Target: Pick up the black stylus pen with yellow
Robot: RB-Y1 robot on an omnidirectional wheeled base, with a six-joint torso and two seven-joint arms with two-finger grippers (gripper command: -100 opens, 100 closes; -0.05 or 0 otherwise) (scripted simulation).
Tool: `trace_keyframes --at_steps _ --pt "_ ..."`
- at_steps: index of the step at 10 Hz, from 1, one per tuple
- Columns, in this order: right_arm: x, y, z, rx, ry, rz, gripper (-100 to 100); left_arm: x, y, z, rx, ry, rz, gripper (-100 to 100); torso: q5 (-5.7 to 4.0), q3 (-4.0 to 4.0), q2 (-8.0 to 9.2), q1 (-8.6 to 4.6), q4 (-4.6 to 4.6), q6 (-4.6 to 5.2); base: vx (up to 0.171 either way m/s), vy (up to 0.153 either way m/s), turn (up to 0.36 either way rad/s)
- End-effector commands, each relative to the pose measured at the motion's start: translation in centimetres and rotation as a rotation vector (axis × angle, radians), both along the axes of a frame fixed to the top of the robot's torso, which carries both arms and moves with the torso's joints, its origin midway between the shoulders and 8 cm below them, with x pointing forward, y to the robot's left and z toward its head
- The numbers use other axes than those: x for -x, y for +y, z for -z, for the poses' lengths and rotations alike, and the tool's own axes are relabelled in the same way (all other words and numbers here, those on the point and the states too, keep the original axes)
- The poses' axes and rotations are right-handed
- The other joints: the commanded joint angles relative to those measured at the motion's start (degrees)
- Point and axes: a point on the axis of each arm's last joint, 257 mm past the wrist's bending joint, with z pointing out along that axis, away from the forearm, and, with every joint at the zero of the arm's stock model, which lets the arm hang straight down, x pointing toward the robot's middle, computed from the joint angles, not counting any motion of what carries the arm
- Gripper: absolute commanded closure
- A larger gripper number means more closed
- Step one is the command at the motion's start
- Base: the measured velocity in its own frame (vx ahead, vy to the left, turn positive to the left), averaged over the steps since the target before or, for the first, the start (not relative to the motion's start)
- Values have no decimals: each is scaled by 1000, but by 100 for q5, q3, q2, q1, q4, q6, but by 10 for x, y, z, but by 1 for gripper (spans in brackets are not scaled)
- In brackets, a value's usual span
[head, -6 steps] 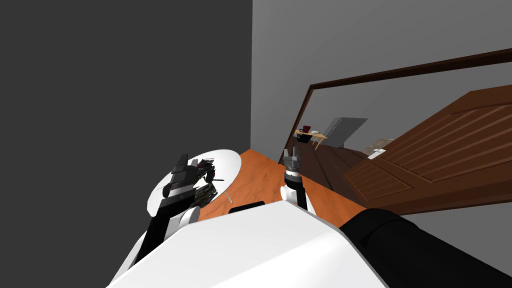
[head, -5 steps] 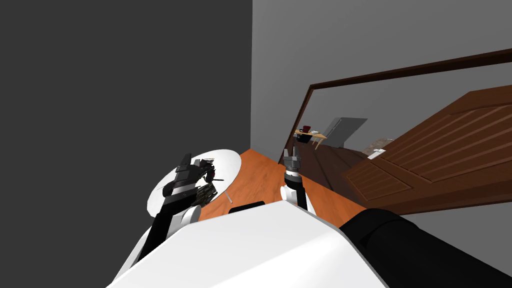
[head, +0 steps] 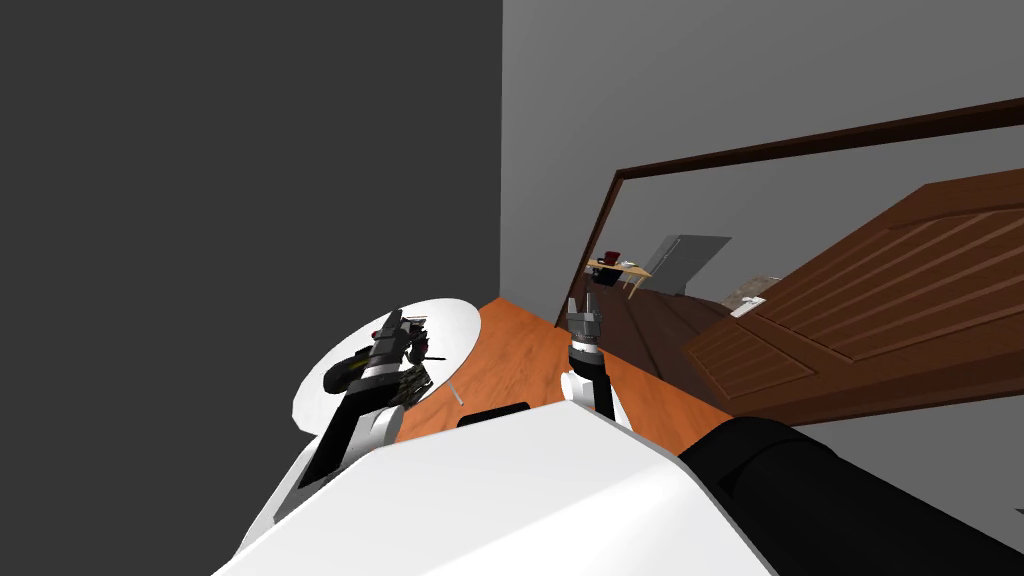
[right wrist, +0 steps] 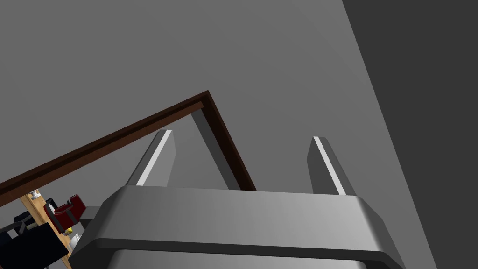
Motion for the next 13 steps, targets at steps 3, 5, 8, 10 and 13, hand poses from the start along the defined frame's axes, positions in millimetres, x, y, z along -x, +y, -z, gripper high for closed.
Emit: trace_keyframes --at_steps 3,5,8,10,13 --pt "0 0 0 0 0 0 0 -33 5 49 -22 143 11 -100 0 -2 -4 -2 -1 0 -2 -23 -28" --pt "0 0 0 0 0 0 0 -43 10 73 -24 207 8 -100 -1 -2 -4 0 -1 -1 3 -17 -17" --pt "0 0 0 0 0 0 0 -53 14 99 -24 271 5 -100 0 -4 -6 2 -1 0 5 -12 -19" --pt "0 0 0 0 0 0 0 -61 19 121 -25 330 1 -100 0 -4 -7 2 -2 0 9 -12 -22" --pt "0 0 0 0 0 0 0 -77 28 160 -26 440 -7 -100 0 -5 -8 4 -2 -2 14 -9 -27"
